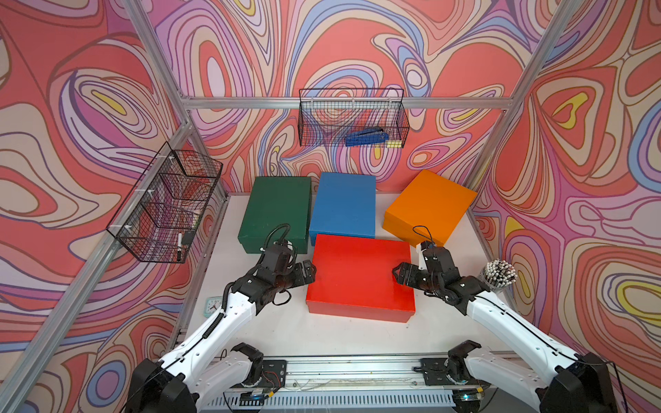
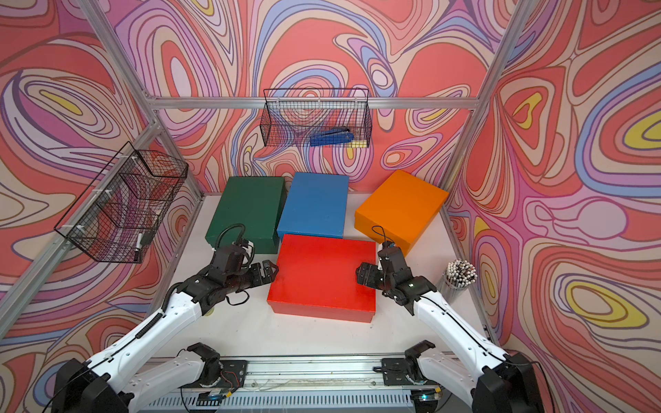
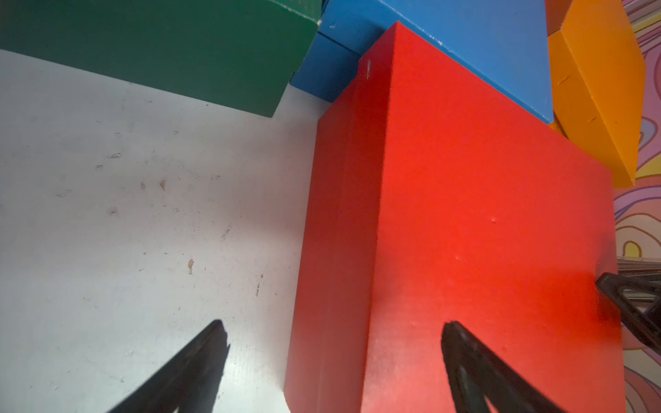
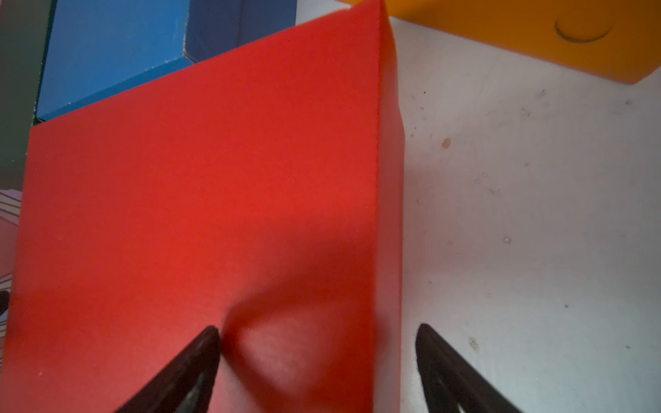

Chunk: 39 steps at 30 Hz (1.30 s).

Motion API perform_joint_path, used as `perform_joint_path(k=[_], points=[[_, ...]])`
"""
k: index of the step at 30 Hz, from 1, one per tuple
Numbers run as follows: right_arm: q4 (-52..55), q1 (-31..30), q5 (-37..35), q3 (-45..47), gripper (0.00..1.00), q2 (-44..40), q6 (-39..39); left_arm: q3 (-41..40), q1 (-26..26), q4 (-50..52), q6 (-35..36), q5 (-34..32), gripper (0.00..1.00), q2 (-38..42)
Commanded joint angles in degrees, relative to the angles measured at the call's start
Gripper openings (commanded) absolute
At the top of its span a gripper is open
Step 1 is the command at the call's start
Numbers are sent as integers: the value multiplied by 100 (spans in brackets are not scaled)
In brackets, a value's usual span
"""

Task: Stack the shoeboxes
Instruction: Pick up the shoebox from the center of the board.

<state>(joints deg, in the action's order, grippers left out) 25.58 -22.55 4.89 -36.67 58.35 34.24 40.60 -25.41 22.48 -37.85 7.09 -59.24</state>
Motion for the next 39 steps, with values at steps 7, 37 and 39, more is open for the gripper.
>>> perform_joint_path(k=[7, 37, 39], points=[[-700, -22, 632, 285, 87, 197, 492, -122, -141, -693, -284, 254, 96, -507], [-633, -220, 1499, -423, 79, -272, 883, 673, -973, -628, -542, -98, 91, -616], [-527, -299, 1490, -622, 79, -262, 885, 744, -1035, -545, -569, -166, 91, -532]])
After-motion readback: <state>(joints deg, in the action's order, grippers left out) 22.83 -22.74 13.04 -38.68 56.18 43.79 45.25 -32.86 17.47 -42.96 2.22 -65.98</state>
